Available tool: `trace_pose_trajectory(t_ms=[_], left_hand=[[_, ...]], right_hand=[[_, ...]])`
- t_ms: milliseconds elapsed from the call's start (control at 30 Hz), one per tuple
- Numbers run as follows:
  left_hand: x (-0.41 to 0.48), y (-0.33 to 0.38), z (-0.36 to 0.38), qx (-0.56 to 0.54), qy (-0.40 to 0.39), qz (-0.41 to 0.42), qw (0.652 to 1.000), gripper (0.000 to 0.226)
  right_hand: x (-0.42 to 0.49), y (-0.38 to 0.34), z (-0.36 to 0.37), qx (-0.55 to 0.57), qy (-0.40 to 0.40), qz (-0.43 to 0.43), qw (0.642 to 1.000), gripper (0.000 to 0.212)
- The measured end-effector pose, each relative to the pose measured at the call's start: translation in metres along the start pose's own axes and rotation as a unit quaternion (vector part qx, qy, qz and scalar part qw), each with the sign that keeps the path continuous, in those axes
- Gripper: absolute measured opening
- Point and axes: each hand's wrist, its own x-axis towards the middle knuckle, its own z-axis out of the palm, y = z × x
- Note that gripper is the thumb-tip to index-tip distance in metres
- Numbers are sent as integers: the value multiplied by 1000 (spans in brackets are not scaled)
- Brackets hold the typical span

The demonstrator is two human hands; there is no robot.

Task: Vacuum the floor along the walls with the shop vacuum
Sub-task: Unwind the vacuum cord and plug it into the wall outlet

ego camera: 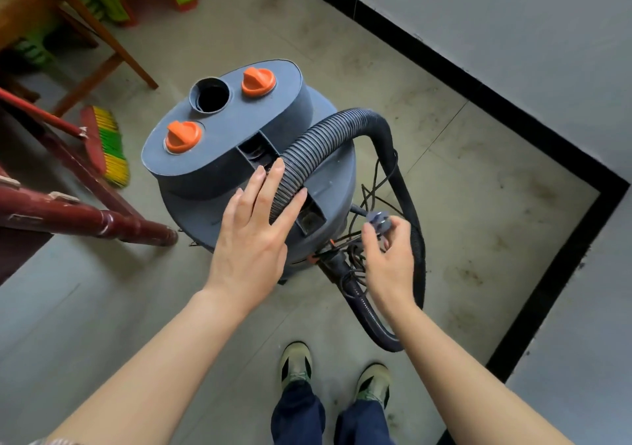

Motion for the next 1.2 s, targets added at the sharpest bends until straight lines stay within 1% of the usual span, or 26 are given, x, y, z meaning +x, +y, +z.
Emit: trace_pose_trajectory(t_ms=[33, 100, 167, 233, 267, 300, 367, 400, 433, 500, 533, 567, 633, 667, 700, 733, 767, 800, 833, 867, 900, 967, 1033, 1100, 1167, 1200], left_hand=[[0, 1, 0, -8, -3, -2, 1000, 70], [-1, 2, 1, -23, -6, -2, 1000, 70], [-2, 0, 2, -37, -8, 2, 999, 70], [-3, -1, 4, -49, -9, 5, 999, 69], [-3, -2, 4, -53, -9, 5, 999, 68], [-4, -2, 5, -58, -8, 6, 998, 68], [-4, -2, 7, -64, -3, 6, 998, 67], [-4, -2, 8, -66, -1, 6, 998, 66], [-5, -2, 8, -67, 1, 4, 998, 66], [-5, -2, 9, -72, 1, 0, 997, 66], [-6, -2, 10, -76, 1, -2, 997, 66], [-6, -2, 10, -79, 0, -5, 997, 66], [-6, 0, 9, -83, -4, -9, 997, 67], [-7, 1, 9, -85, -7, -12, 996, 68], [-7, 2, 9, -89, -10, -16, 996, 70], [-8, 4, 8, -91, -15, -19, 996, 71], [-9, 6, 8, -93, -21, -22, 995, 73], [-10, 8, 8, -93, -28, -24, 995, 74], [-11, 11, 7, -91, -35, -25, 995, 75], [-12, 14, 7, -89, -40, -24, 995, 75], [-14, 17, 6, -87, -45, -23, 995, 76], [-18, 24, 5, -89, -51, -22, 994, 77], [-24, 33, 6, -88, -54, -17, 994, 80], [-33, 46, 12, -83, -67, -8, 994, 82], [-44, 60, 22, -83, -89, -4, 993, 84], [-49, 66, 28, -81, -103, -8, 991, 85]], right_hand=[[8, -5, -3, 22, 21, 20, 999, 16], [20, -11, -6, 51, 25, 58, 997, 17], [28, -11, -5, 79, 6, 99, 992, 21], [32, -7, -1, 64, -23, 133, 989, 25], [35, -4, 1, 36, -37, 139, 989, 21], [37, -3, 3, 6, -54, 139, 989, 11], [42, 1, 7, -65, -103, 122, 985, 24], [43, 2, 11, -118, -137, 110, 977, 27], [44, 4, 14, -195, -175, 93, 961, 23], [45, 11, 17, -374, -221, 51, 899, 10], [47, 14, 15, -417, -241, 44, 875, 8], [47, 12, 12, -414, -267, 53, 868, 8], [48, 2, 3, -373, -328, 61, 866, 22], [48, -5, -2, -357, -334, 50, 871, 27], [49, -14, -7, -334, -316, 47, 887, 30], [48, -23, -12, -283, -279, 61, 916, 31], [44, -30, -18, -202, -241, 81, 946, 29], [38, -36, -25, -119, -219, 97, 964, 25], [29, -42, -34, -66, -220, 95, 969, 21], [19, -46, -44, -45, -228, 84, 969, 25], [8, -47, -56, -28, -239, 77, 968, 34], [-9, -46, -81, -49, -225, 63, 971, 44], [-16, -38, -103, -122, -184, 62, 974, 44], [-18, -27, -121, -164, -86, 84, 979, 46], [-17, -21, -138, -143, 20, 101, 984, 48], [-16, -18, -145, -129, 56, 102, 985, 50]])
